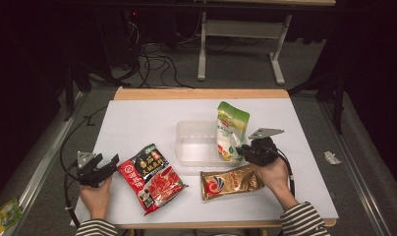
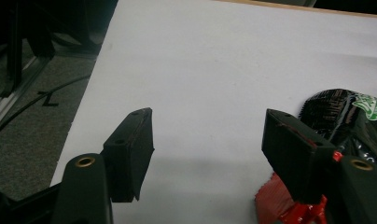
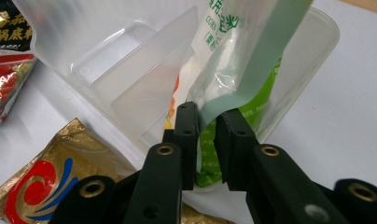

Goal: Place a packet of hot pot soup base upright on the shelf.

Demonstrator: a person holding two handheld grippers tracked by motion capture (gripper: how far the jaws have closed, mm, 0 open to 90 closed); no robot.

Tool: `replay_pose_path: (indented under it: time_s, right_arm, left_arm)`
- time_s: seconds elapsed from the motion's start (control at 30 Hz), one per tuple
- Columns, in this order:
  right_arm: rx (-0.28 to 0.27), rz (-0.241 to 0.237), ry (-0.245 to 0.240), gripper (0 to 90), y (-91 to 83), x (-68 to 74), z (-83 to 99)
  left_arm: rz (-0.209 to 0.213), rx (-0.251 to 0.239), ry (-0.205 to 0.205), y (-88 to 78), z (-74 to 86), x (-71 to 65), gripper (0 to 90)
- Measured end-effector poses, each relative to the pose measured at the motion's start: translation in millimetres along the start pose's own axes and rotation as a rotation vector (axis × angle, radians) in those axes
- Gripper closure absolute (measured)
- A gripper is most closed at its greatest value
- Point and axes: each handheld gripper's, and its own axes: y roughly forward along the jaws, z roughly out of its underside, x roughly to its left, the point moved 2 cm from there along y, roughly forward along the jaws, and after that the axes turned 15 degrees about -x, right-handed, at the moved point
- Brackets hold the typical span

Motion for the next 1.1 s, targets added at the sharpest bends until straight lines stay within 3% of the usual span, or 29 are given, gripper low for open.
replay_pose_path:
  time_s: [0.23,0.47,0.63,0.7,0.73,0.87,0.9,1.1]
  right_arm:
    - [-0.021,-0.017,-0.006,89.8,-5.3,1.0,-0.8]
    - [-0.022,-0.019,-0.008,90.0,-6.1,2.7,4.1]
    - [0.039,-0.019,-0.027,90.0,-0.6,5.5,22.3]
    - [0.037,-0.017,-0.021,90.0,-0.1,5.0,27.2]
    - [0.006,-0.022,0.016,90.0,-4.2,1.3,29.9]
    - [-0.024,-0.018,0.016,90.0,-10.2,-0.6,31.3]
    - [-0.056,-0.019,0.032,90.0,-15.3,-1.9,31.8]
    - [-0.113,-0.004,0.051,81.9,-26.1,-4.5,31.0]
  left_arm:
    - [-0.003,0.000,0.002,0.1,0.0,-0.2,34.4]
    - [-0.001,-0.001,0.002,-0.1,0.1,-0.2,34.4]
    - [-0.002,-0.003,0.003,-0.2,0.1,-0.2,34.4]
    - [-0.002,-0.002,0.002,-0.1,0.1,-0.2,34.3]
    - [-0.004,-0.001,0.002,0.3,0.2,-0.3,34.3]
    - [-0.004,-0.001,-0.001,0.5,0.1,-0.3,34.3]
    - [-0.005,0.000,0.000,0.4,0.1,-0.2,34.4]
    - [-0.003,0.004,-0.004,0.6,0.0,0.1,34.4]
